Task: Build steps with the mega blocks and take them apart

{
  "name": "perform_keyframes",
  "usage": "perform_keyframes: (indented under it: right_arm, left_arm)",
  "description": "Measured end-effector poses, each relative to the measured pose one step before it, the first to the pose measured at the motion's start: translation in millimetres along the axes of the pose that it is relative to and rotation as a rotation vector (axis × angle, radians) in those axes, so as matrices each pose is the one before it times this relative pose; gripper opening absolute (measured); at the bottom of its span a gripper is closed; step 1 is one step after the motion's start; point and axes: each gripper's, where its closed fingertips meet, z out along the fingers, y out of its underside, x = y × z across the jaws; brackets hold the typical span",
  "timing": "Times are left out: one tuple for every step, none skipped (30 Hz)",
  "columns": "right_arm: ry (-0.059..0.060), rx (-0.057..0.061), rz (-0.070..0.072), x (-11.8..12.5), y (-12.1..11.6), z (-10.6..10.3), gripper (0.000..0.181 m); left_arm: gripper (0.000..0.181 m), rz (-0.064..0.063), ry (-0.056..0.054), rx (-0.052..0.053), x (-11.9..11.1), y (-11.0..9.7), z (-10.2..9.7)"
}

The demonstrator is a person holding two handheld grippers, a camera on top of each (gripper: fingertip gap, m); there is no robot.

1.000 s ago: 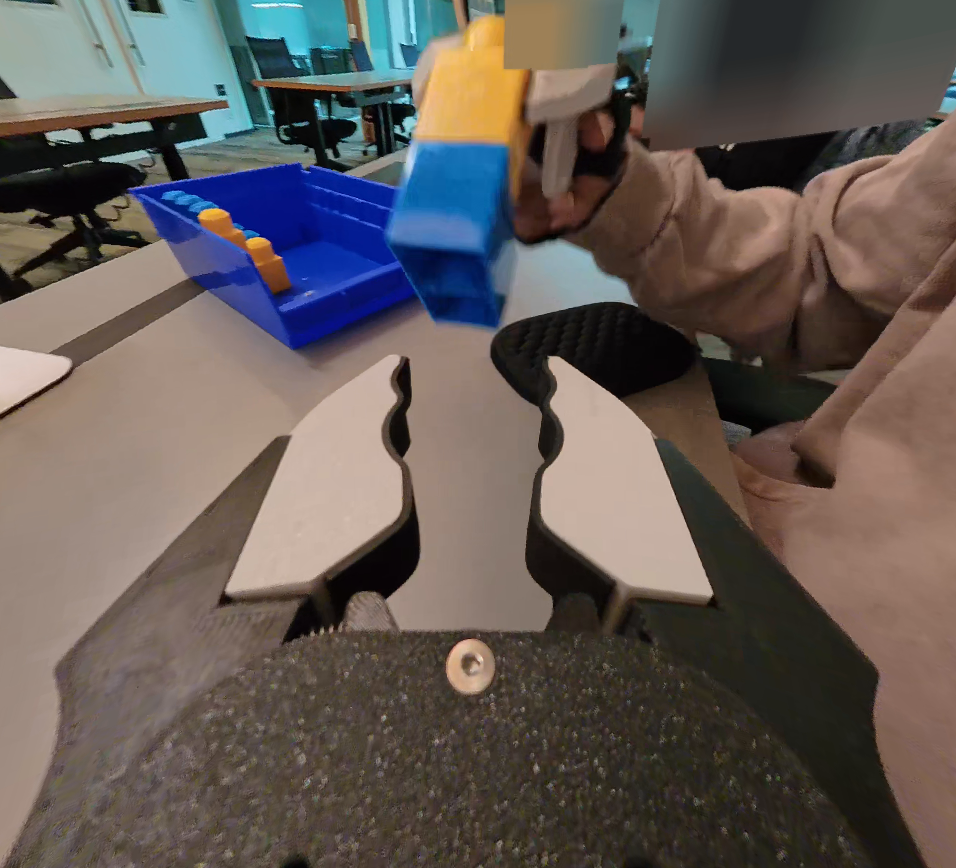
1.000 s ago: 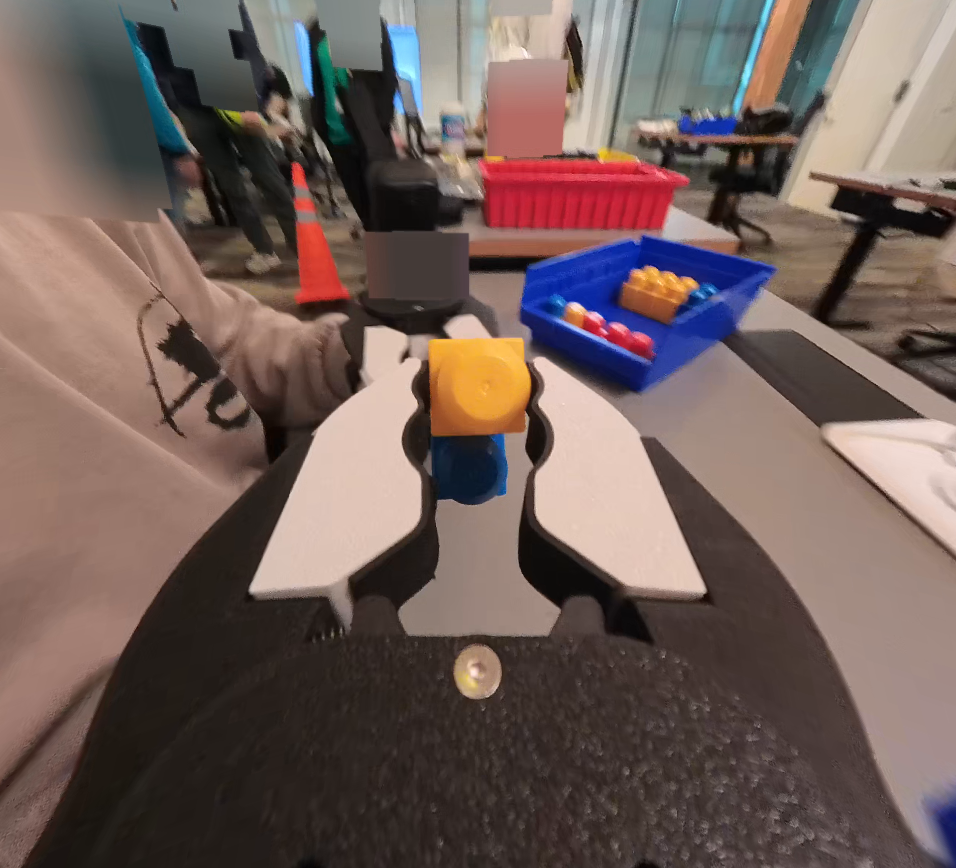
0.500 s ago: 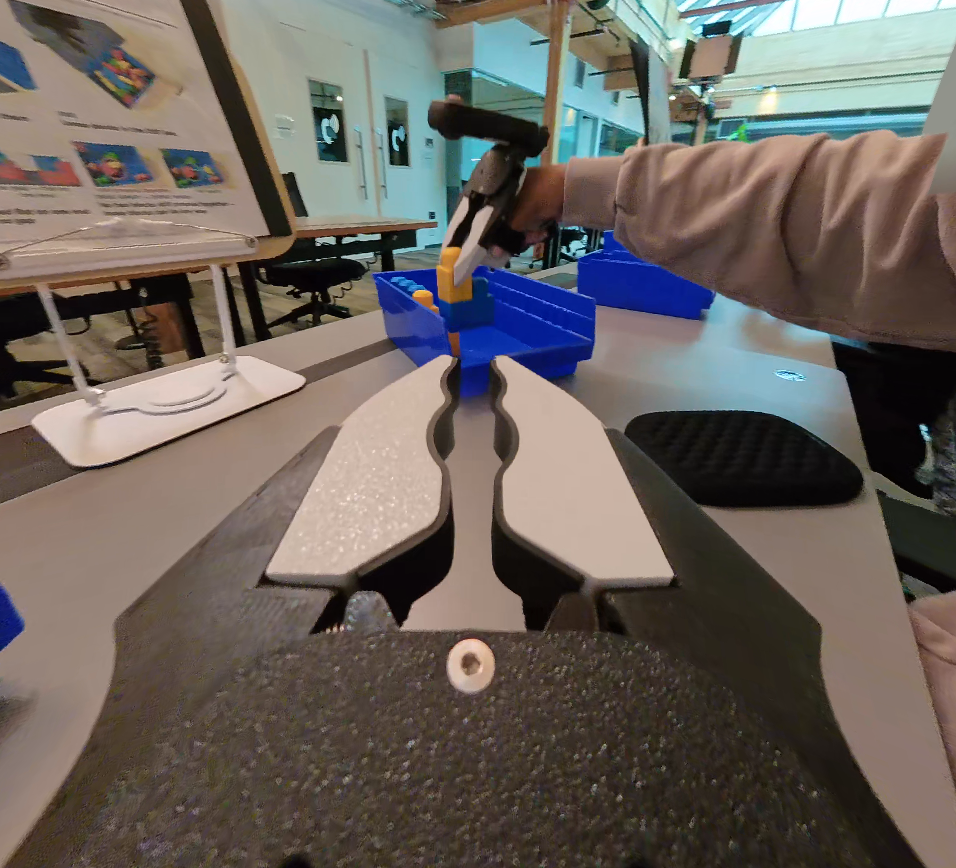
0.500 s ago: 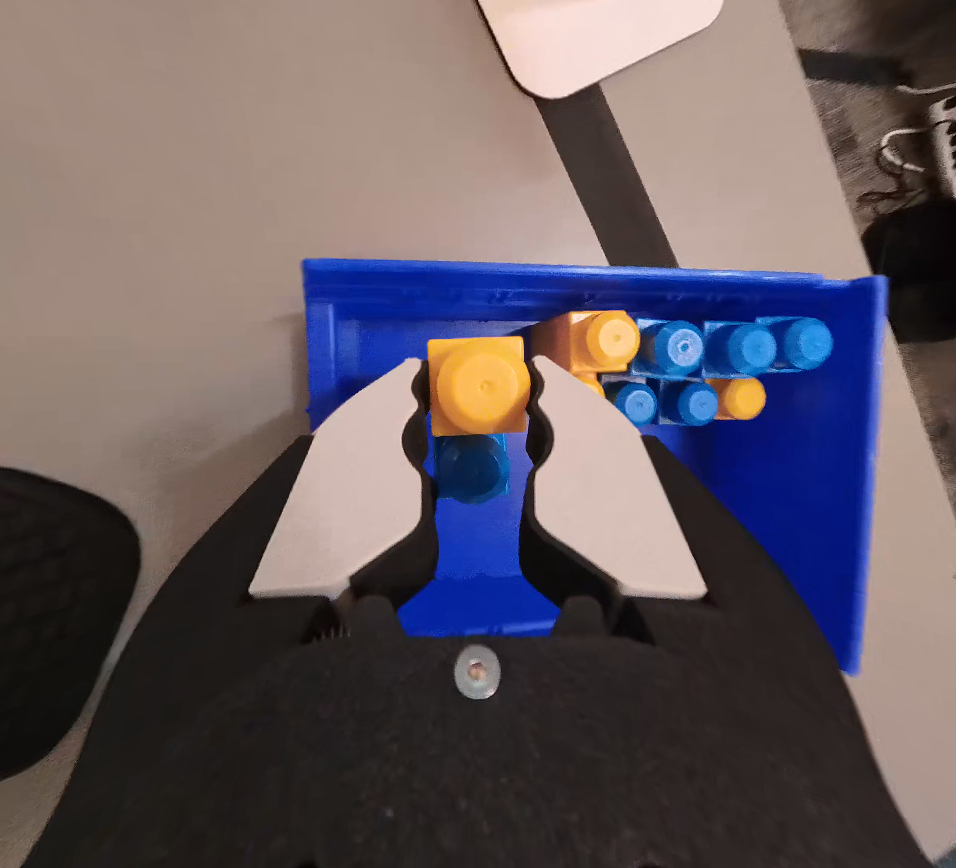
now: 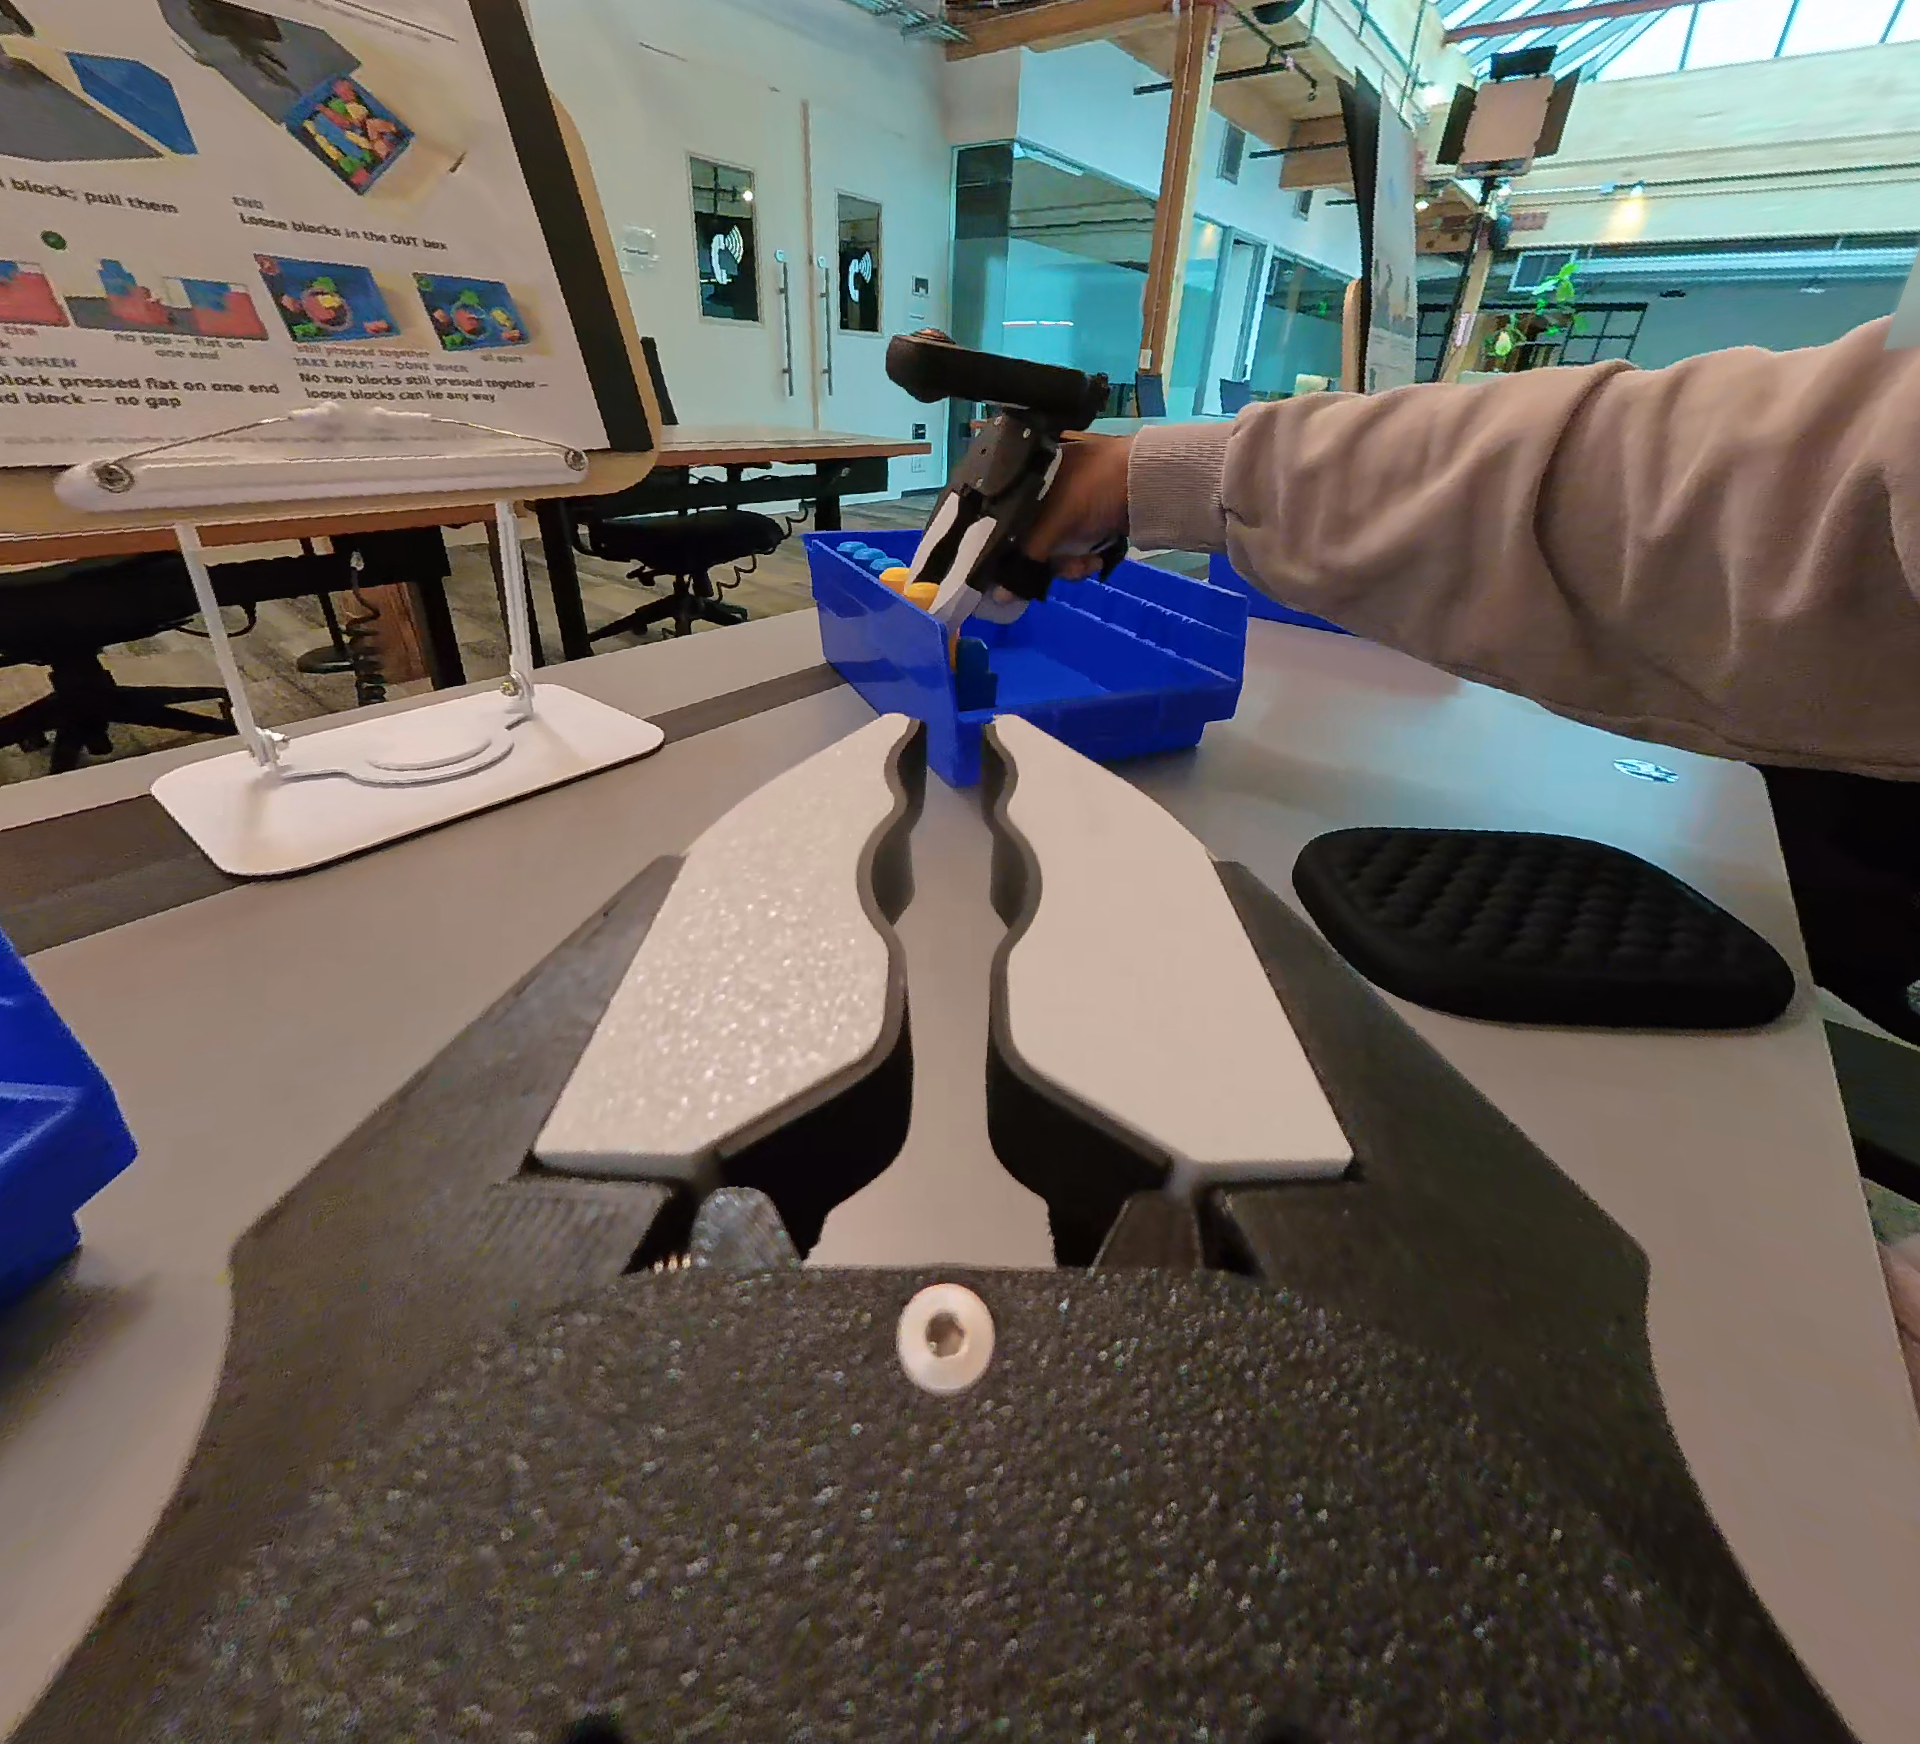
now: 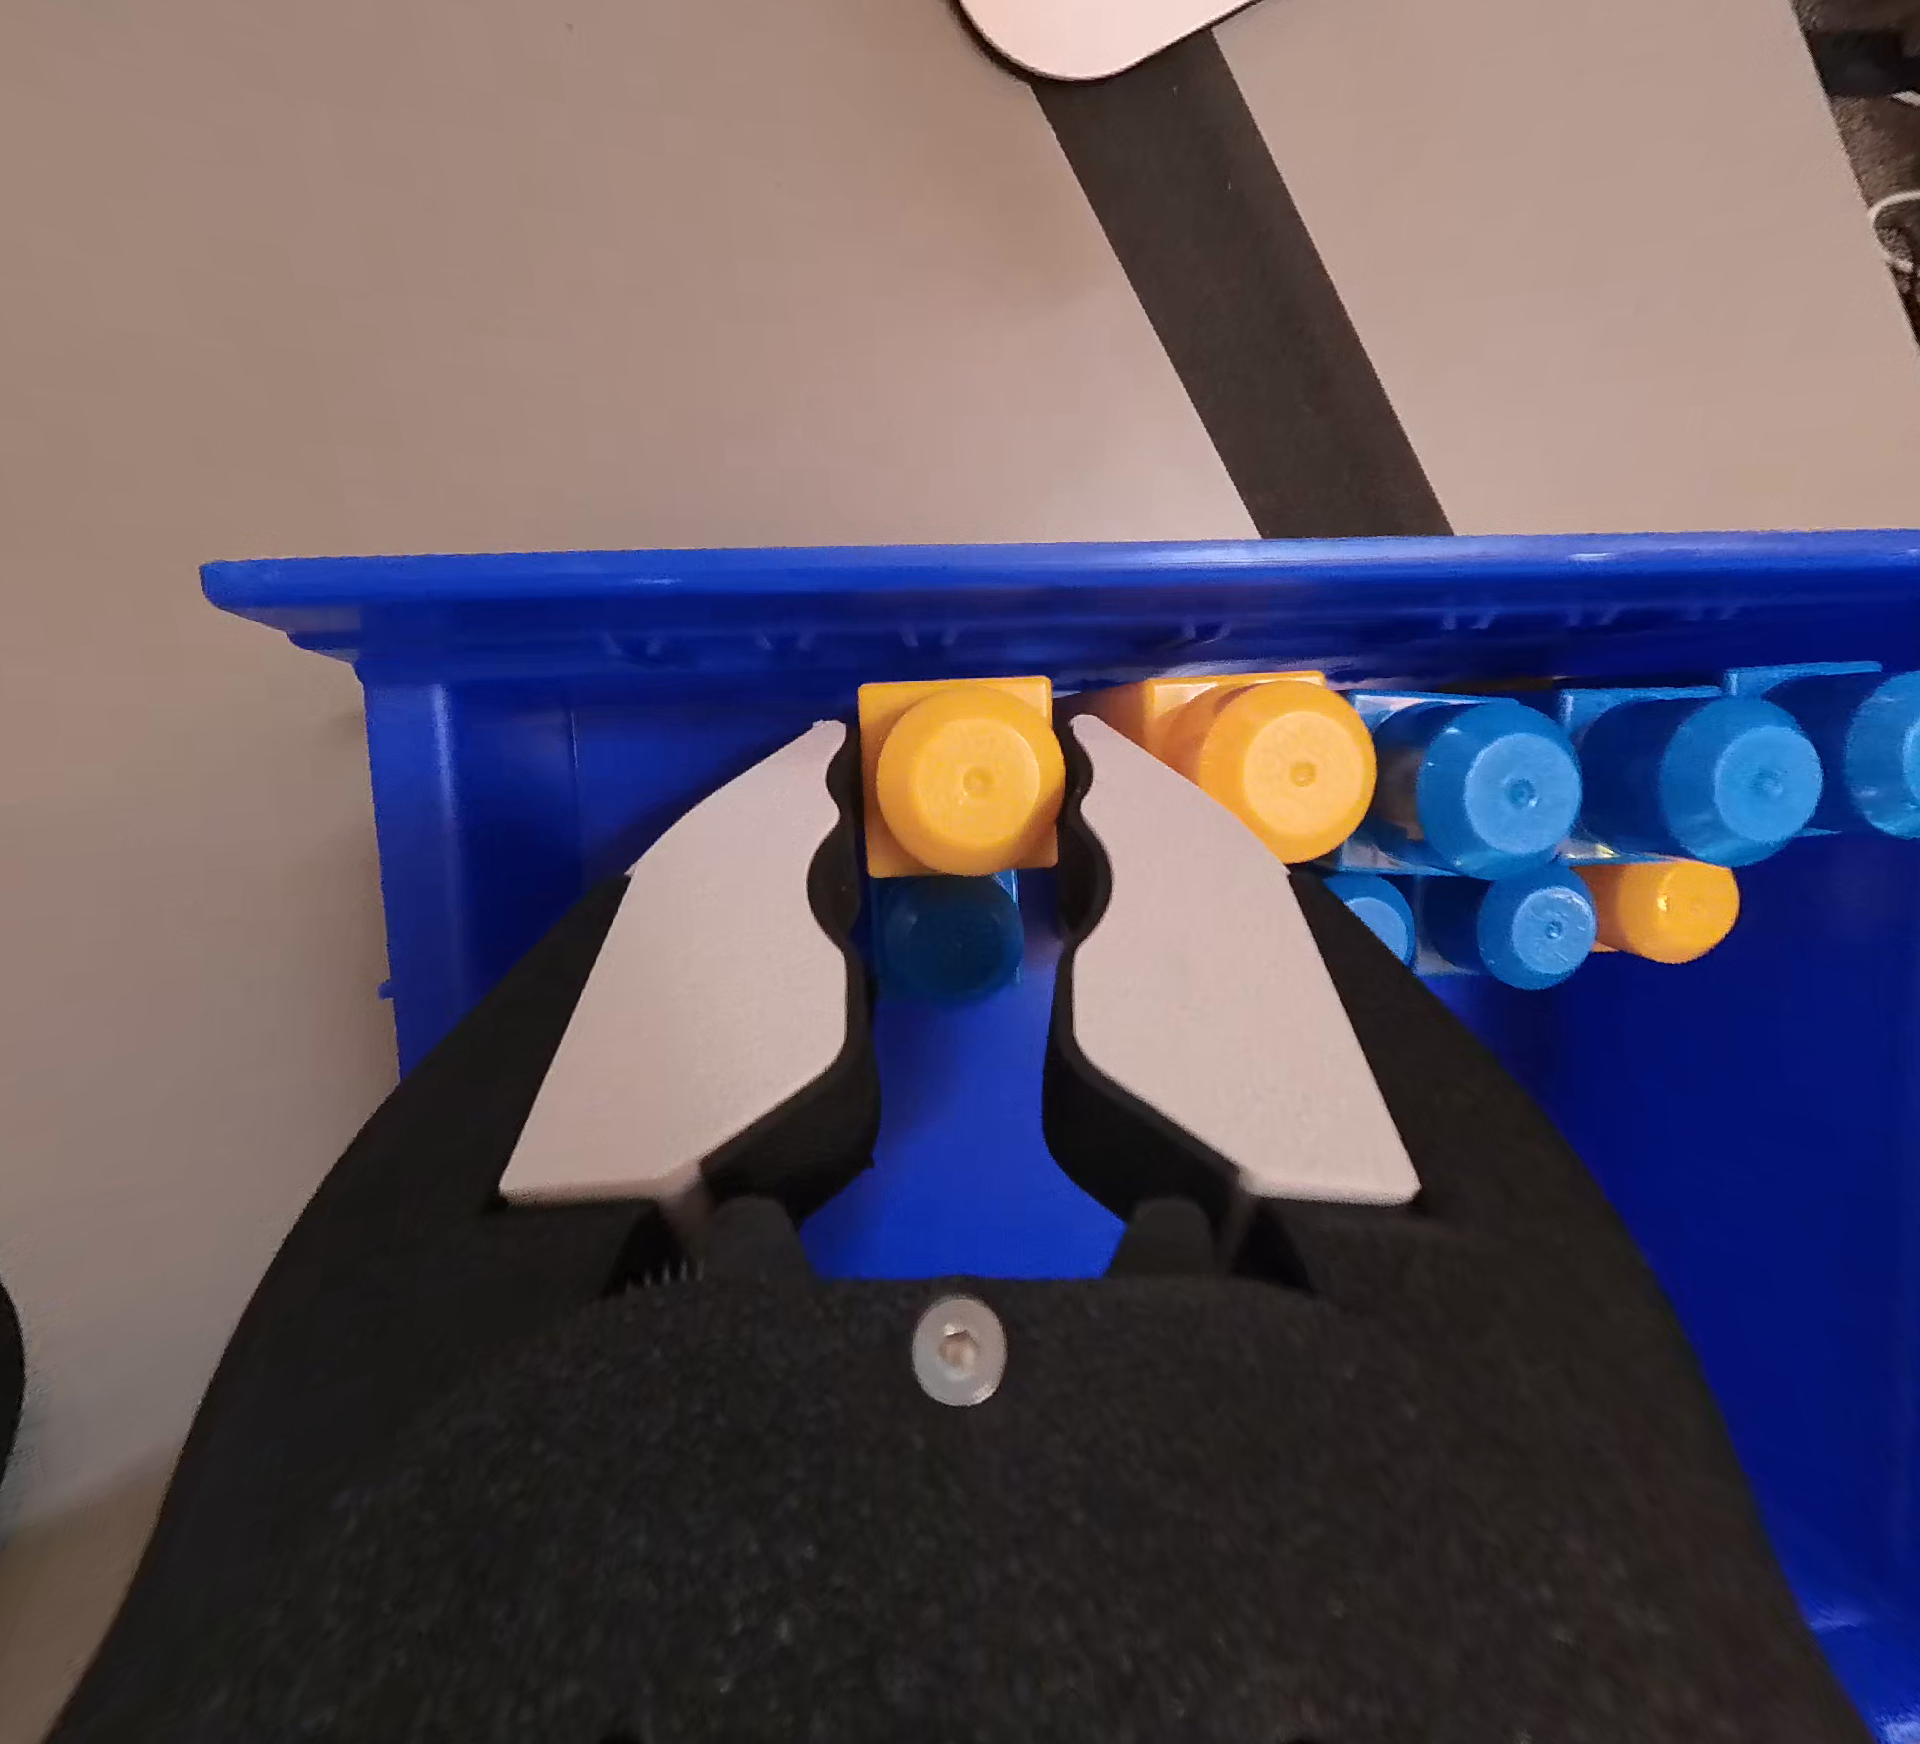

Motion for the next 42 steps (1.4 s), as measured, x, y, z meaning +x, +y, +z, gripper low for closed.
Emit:
perform_keyframes:
  right_arm:
    - [0.0111, -0.001, -0.0032, 0.57, 0.36, -0.44, 0.041]
    - [0.0119, -0.0001, -0.0036, 0.16, -0.22, -1.81, 0.042]
    - [0.0055, 0.0174, 0.004, -1.06, -3.18, -4.47, 0.043]
    - [0.0007, 0.0361, 0.0098, -2.34, -6.25, -7.02, 0.045]
    - [0.0057, 0.0512, 0.0072, -3.21, -8.7, -8.98, 0.046]
    - [0.0141, 0.0577, 0.003, -4.16, -9.81, -9.94, 0.048]
    - [0.0197, 0.0593, 0.004, -5.11, -10.18, -10.05, 0.048]
    - [0.0245, 0.0688, 0.0077, -6.56, -11.24, -9.94, 0.048]
    - [0.0385, 0.0762, 0.0236, -6.12, -11.54, -9.62, 0.045]
    - [0.0303, 0.0762, 0.0282, -8.8, -10.5, -8.82, 0.042]
    - [0.0156, 0.0793, 0.0181, -13.06, -9.22, -7.86, 0.04]
    - [0.0386, 0.065, 0.0149, -10.92, -5.97, -6.82, 0.034]
    - [0.0289, 0.0537, 0.0096, -12.53, -3.36, -5.71, 0.03]
    - [0.0243, 0.0501, 0.0182, -12.23, -1.99, -5.12, 0.024]
    - [0.0203, 0.0439, 0.0275, -11.15, -0.22, -4.15, 0.016]
    - [0.0128, 0.0295, 0.0374, -10.42, 2.63, -2.9, 0.013]
    - [0.0097, 0.0202, 0.0379, -9.15, 4.37, -2.16, 0.009]
    - [0.0059, 0.0189, 0.0262, -8.25, 4.85, -1.46, 0.006]
    - [0.0096, 0.0175, 0.0158, -6.2, 4.82, -0.92, 0.002]
    - [0.0066, 0.0147, 0.0072, -4.86, 4.68, -0.36, 0.0]
    - [0.0071, 0.0137, 0.0032, -2.97, 4.49, 0.29, 0.0]
    - [0.009, 0.0086, 0.0022, -1.15, 5.08, 0.97, 0.0]
    - [0.0039, 0.0044, 0.0029, -0.36, 5.22, 1.39, 0.0]
    - [-0.0022, -0.006, 0.0057, -0.38, 5.54, 1.53, 0.0]
    - [-0.0039, -0.0102, 0.0055, -0.15, 4.58, 1.08, 0.0]
    - [-0.0064, -0.0038, 0.0031, -0.47, 2.68, 0.55, 0.0]
    - [-0.009, -0.0048, -0.0004, -1.09, 2.22, 0.38, 0.0]
    - [-0.0028, -0.0032, -0.0028, -0.36, 1.66, 0.23, 0.0]
    - [-0.0069, -0.0025, -0.0033, -1.17, 1.57, 0.27, 0.0]
    - [-0.0076, -0.005, -0.0015, -1.46, 1.86, 0.28, 0.0]
    - [-0.0053, -0.0018, -0.0038, -1.54, 1.44, -0.02, 0.0]
    - [-0.0069, -0.002, -0.0041, -1.86, 1.45, 0.04, 0.0]
    - [-0.0078, -0.0033, -0.002, -2.1, 1.68, 0.19, 0.0]
    - [-0.0086, -0.0049, -0.0021, -2.05, 1.75, 0.22, 0.0]
    - [-0.0056, -0.0043, -0.003, -1.43, 1.69, 0.13, 0.0]
    - [-0.0057, -0.0054, -0.0035, -1.23, 1.62, 0.09, 0.0]
    - [-0.0046, -0.0042, -0.0022, -0.73, 1.19, 0.06, 0.0]
    - [-0.0026, -0.0006, 0.0004, -0.31, 0.51, -0.15, 0.0]
    - [-0.0049, -0.0003, 0.0016, -0.32, 0.05, -0.09, 0.0]
    - [-0.004, -0.0013, 0.0023, 0.01, 0.04, 0.0, 0.0]
    - [-0.0026, 0.0005, 0.0022, 0.14, -0.16, 0.0, 0.0]
    - [-0.0029, -0.0003, 0.0025, -0.02, 0.04, -0.06, 0.0]
  left_arm:
    - [0.01, -0.0025, 0.0021, -0.0002, -0.05, 0.42, 0.07]
    - [0.01, -0.0032, 0.0013, 0.0, -0.2, 0.38, 0.04]
    - [0.01, -0.0035, 0.0004, 0.0008, -0.36, 0.36, -0.04]
    - [0.01, -0.0031, 0.0001, 0.0001, -0.45, 0.16, 0.04]
    - [0.01, -0.0019, -0.0015, -0.001, -0.6, 0.2, -0.08]
    - [0.01, 0.0, -0.0039, -0.0006, -1.0, -0.06, -0.13]
    - [0.01, 0.0016, -0.0059, -0.0006, -1.34, -0.07, -0.21]
    - [0.01, 0.0012, -0.0085, -0.002, -2.0, 0.0, -0.22]
    - [0.009, -0.001, -0.0099, -0.0024, -2.68, 0.02, -0.18]
    - [0.009, -0.0029, -0.008, -0.0002, -2.95, -0.33, -0.24]
    - [0.008, -0.003, -0.0093, 0.0019, -3.45, -0.85, -0.29]
    - [0.006, 0.0008, -0.0172, 0.0005, -4.76, -1.07, -0.24]
    - [0.004, 0.0063, -0.0231, -0.0028, -5.86, -1.12, -0.18]
    - [0.003, 0.0083, -0.0251, -0.0036, -6.52, -1.71, -0.11]
    - [0.002, 0.009, -0.0249, -0.003, -7.12, -2.23, -0.13]
    - [0.002, 0.0122, -0.0265, -0.0048, -8.16, -2.51, -0.19]
    - [0.001, 0.016, -0.032, -0.0059, -9.79, -2.95, 0.01]
    - [0.0, 0.0174, -0.0374, -0.0026, -11.75, -3.69, -0.15]
    - [0.0, 0.0163, -0.039, -0.0023, -13.29, -3.83, 0.39]
    - [0.0, 0.0138, -0.0435, -0.0135, -15.61, -2.34, 1.43]
    - [0.0, 0.0097, -0.0508, -0.0237, -18.36, -0.94, 2.14]
    - [0.0, 0.0018, -0.0551, -0.0237, -20.37, -1.07, 2.77]
    - [0.0, -0.0028, -0.0538, -0.0248, -21.68, -1.16, 3.71]
    - [0.001, -0.0024, -0.0522, -0.0318, -22.55, -0.55, 5.12]
    - [0.002, -0.0021, -0.0561, -0.032, -23.76, -0.84, 6.33]
    - [0.003, -0.0002, -0.0595, -0.0308, -24.83, -1.35, 7.66]
    - [0.005, -0.0034, -0.0555, -0.0388, -24.43, -0.5, 9.57]
    - [0.008, -0.015, -0.0485, -0.0443, -23.29, 0.06, 10.98]
    - [0.01, -0.0169, -0.0461, -0.0422, -22.1, -0.79, 11.62]
    - [0.013, -0.0013, -0.0507, -0.0423, -21.49, -1.16, 11.72]
    - [0.015, 0.0174, -0.0548, -0.0503, -20.76, -0.23, 11.98]
    - [0.019, 0.0228, -0.0482, -0.0618, -18.71, 1.86, 12.6]
    - [0.021, 0.0159, -0.0327, -0.0722, -15.65, 3.95, 12.93]
    - [0.022, 0.011, -0.0216, -0.0805, -13.13, 5.65, 12.53]
    - [0.023, 0.0071, -0.0148, -0.0812, -11.07, 6.53, 11.59]
    - [0.025, 0.0019, -0.0094, -0.0819, -8.9, 7.83, 10.7]
    - [0.027, -0.0037, -0.0046, -0.0744, -6.29, 7.92, 9.92]
    - [0.028, -0.0046, -0.0012, -0.0619, -3.7, 7.42, 9.0]
    - [0.029, -0.0022, -0.0022, -0.0504, -1.85, 6.51, 8.21]
    - [0.029, -0.0013, -0.0043, -0.0409, -0.45, 5.25, 7.19]
    - [0.03, -0.0052, -0.0032, -0.034, 0.95, 4.31, 6.35]
    - [0.029, -0.0102, -0.0009, -0.0257, 1.92, 2.84, 5.36]
